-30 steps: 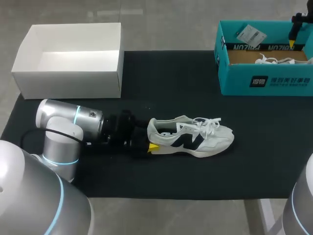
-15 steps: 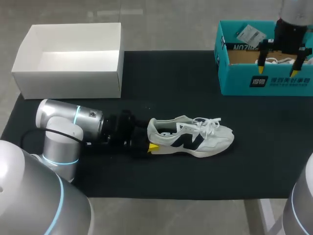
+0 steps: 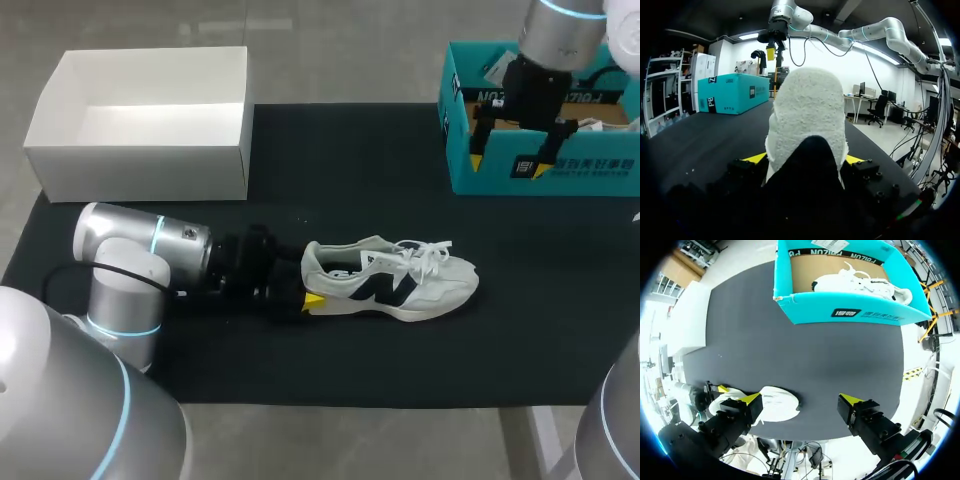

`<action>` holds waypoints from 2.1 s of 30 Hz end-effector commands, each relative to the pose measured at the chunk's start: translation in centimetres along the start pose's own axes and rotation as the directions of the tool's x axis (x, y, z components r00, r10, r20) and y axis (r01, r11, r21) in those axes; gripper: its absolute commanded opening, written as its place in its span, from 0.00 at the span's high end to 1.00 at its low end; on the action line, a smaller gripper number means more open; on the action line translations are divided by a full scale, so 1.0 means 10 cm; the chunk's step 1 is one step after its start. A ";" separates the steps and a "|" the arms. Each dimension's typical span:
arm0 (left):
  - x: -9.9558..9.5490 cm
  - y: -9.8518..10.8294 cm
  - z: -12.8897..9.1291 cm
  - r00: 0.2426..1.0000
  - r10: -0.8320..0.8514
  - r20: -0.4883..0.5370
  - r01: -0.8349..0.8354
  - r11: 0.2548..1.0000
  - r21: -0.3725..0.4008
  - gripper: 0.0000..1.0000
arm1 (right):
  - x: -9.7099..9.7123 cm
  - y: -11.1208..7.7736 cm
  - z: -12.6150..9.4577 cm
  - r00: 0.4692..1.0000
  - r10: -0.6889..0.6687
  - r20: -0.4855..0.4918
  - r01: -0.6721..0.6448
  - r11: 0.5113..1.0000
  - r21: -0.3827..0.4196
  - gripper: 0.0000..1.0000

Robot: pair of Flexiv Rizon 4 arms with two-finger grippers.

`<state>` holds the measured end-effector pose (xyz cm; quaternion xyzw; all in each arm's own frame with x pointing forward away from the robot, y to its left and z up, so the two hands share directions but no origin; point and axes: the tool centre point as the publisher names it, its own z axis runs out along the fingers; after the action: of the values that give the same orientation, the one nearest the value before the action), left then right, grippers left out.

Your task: Take the shoe out of the shoebox, open the shoe tongue, remove and reinsert the insole, then place the shoe into the shoebox

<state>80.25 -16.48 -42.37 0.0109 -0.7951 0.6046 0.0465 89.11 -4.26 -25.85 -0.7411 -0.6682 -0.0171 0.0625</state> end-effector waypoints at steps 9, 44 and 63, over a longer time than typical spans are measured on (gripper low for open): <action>-0.01 0.00 0.00 1.000 0.000 -0.001 0.000 1.000 0.001 1.00 | 0.10 0.06 0.09 1.000 0.006 0.009 -0.006 1.000 0.008 0.00; -0.01 0.00 0.00 1.000 0.000 -0.001 0.000 1.000 0.001 1.00 | 1.29 -0.73 0.03 0.994 0.107 0.008 -0.107 0.992 -0.065 0.00; -0.01 0.00 0.00 1.000 0.000 -0.001 0.000 1.000 0.001 1.00 | 1.83 -1.03 0.62 0.987 0.128 0.092 -0.124 0.991 -0.052 0.00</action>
<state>80.26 -16.48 -42.36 0.0109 -0.7951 0.6046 0.0465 80.38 14.81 -28.09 -0.7830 -0.6214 0.0006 0.0267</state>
